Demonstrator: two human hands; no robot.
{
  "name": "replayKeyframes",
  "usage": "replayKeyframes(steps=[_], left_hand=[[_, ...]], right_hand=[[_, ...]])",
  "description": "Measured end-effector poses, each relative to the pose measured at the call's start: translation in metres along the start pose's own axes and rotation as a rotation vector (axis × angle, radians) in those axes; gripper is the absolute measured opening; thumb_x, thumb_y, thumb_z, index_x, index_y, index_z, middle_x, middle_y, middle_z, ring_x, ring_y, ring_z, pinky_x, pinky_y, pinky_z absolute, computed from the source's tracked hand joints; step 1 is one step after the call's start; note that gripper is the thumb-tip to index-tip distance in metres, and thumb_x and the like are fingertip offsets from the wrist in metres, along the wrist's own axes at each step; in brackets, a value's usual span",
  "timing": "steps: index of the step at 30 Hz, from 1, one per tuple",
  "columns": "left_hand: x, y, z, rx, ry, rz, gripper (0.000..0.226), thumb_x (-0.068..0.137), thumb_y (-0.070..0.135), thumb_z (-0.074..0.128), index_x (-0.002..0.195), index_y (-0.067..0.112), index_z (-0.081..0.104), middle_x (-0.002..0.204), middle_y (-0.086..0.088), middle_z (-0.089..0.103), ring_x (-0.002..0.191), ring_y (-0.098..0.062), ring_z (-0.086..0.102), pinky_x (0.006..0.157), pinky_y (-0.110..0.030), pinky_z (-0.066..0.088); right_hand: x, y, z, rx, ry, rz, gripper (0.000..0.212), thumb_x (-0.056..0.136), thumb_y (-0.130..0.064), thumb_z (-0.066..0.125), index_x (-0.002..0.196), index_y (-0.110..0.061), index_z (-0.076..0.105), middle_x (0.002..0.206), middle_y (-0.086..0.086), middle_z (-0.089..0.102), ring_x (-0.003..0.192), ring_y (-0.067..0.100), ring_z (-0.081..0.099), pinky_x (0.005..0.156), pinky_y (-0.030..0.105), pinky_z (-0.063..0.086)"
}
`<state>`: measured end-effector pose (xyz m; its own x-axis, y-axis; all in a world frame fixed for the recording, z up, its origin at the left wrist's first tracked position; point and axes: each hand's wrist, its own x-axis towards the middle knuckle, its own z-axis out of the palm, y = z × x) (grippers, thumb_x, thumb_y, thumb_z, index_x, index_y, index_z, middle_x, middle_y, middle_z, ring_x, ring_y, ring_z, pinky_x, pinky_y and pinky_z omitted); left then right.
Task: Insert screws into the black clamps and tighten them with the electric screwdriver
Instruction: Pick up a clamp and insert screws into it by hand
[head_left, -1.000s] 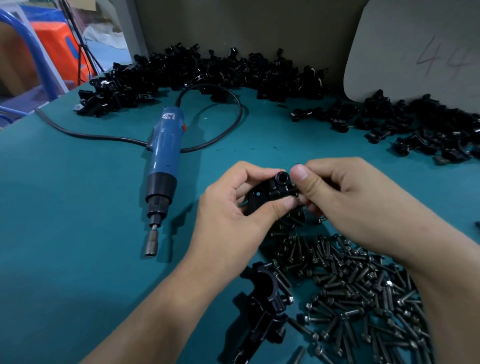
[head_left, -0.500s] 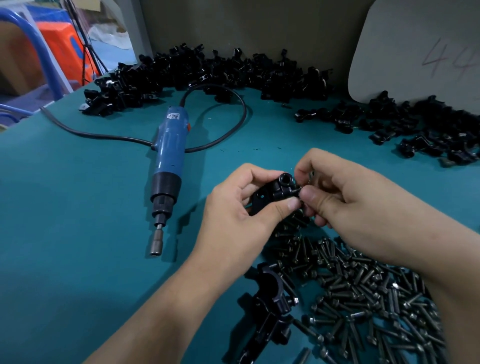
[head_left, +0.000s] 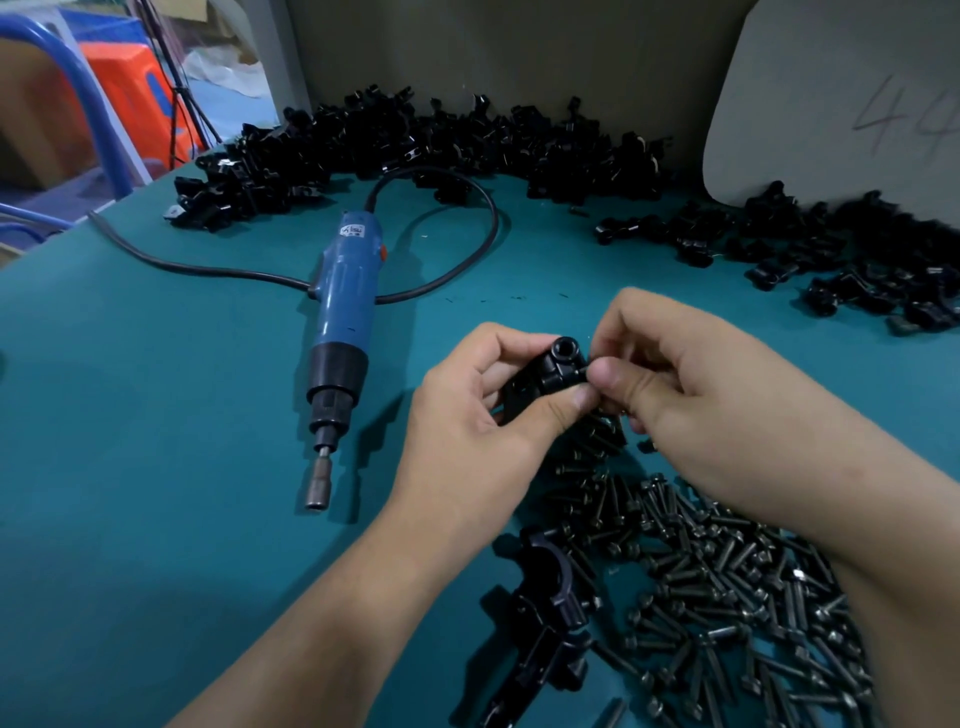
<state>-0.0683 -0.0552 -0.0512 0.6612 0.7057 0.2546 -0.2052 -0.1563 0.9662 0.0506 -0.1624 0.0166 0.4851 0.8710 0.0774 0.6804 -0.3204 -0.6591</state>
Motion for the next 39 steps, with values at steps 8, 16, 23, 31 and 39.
replayKeyframes(steps=[8,16,23,31,39], left_hand=[[-0.002,0.001,0.001,-0.005,-0.065,-0.024,0.022,0.084,0.013,0.079,0.1,0.016,0.065,0.104,0.003,0.08,0.103,-0.014,0.074,0.097,-0.036,0.057],[-0.001,0.002,-0.001,-0.017,-0.115,0.002,0.023,0.088,-0.003,0.077,0.095,0.008,0.058,0.094,-0.003,0.078,0.093,-0.021,0.074,0.087,-0.038,0.06],[-0.001,-0.001,-0.001,-0.038,-0.091,-0.004,0.022,0.085,0.012,0.074,0.094,0.019,0.055,0.106,-0.001,0.078,0.103,-0.02,0.075,0.096,-0.044,0.057],[0.0,-0.003,0.0,-0.009,-0.11,0.002,0.022,0.085,0.012,0.074,0.091,0.021,0.055,0.1,-0.001,0.079,0.097,-0.021,0.075,0.091,-0.049,0.059],[0.0,0.0,0.001,0.02,-0.092,-0.038,0.02,0.082,0.02,0.074,0.092,0.025,0.057,0.102,0.001,0.079,0.095,-0.034,0.074,0.09,-0.062,0.056]], right_hand=[[-0.002,0.001,-0.003,-0.077,0.016,-0.014,0.016,0.096,-0.041,0.052,0.086,-0.031,0.055,0.069,-0.017,0.06,0.057,-0.001,0.05,0.052,0.015,0.039],[-0.001,0.0,0.003,-0.019,-0.061,0.068,0.051,0.097,-0.057,0.034,0.078,-0.02,0.062,0.045,-0.014,0.041,0.04,0.004,0.038,0.044,0.017,0.035],[-0.003,0.002,-0.005,-0.03,-0.052,0.046,0.029,0.089,-0.063,0.037,0.09,-0.041,0.055,0.071,0.001,0.061,0.05,0.011,0.051,0.046,0.026,0.043],[-0.001,-0.004,0.008,-0.108,-0.061,0.09,0.045,0.098,-0.055,0.03,0.079,-0.022,0.054,0.051,-0.018,0.049,0.046,0.002,0.044,0.044,0.02,0.034],[-0.004,-0.001,-0.002,-0.061,-0.077,0.097,0.029,0.094,-0.061,0.036,0.09,-0.038,0.053,0.07,0.001,0.062,0.049,0.013,0.049,0.05,0.034,0.044]])
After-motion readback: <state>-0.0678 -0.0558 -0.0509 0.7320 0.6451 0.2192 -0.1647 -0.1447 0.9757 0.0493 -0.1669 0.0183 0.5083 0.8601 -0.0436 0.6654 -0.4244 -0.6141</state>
